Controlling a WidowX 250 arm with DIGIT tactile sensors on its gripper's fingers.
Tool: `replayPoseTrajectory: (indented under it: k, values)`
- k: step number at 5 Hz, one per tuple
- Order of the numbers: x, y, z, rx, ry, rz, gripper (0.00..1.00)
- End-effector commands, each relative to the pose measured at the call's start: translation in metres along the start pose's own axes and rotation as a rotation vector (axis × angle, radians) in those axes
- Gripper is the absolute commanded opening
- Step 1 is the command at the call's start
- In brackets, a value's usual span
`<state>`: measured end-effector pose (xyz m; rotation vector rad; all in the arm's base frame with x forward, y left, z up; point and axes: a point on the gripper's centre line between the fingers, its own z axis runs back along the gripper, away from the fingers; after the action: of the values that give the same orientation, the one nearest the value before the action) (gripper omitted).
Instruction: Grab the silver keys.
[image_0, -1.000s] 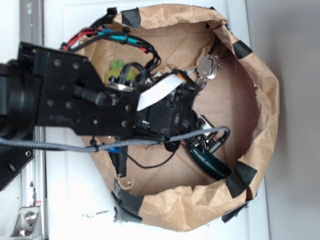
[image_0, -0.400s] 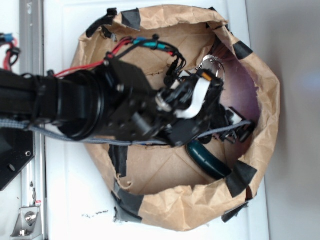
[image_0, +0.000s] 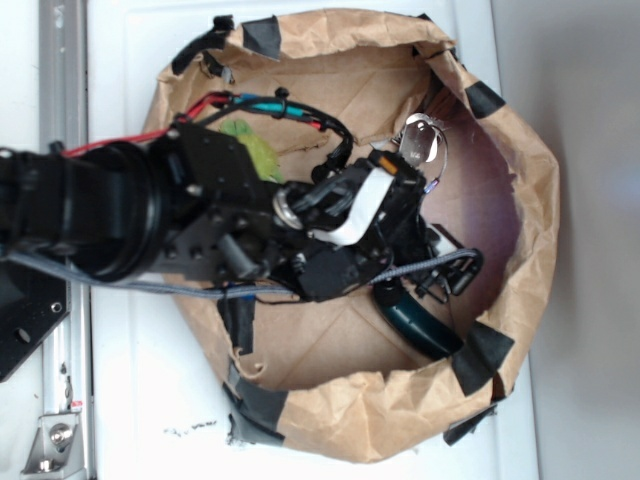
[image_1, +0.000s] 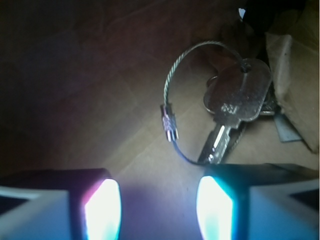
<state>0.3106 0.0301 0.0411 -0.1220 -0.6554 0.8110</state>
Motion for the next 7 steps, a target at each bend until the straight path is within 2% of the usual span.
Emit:
replayPoseTrajectory:
  k: [1,2,3,4,5,6,7]
  values:
    - [0.016,-0.002,0.014,-0.033,-0.058,0.012,0.00]
    - [0.018,-0.002,0.011,-0.018,-0.081,0.026,0.00]
    - [0.019,-0.001,0.006,0.030,-0.131,0.060,1.00]
    - [0.017,-0.002,-0.007,0.084,-0.145,0.023,1.00]
    - [0.012,0.001,-0.013,0.174,-0.165,0.016,1.00]
    - [0.012,0.001,-0.025,0.207,-0.191,0.026,1.00]
    - [0.013,0.001,-0.026,0.205,-0.178,0.037,1.00]
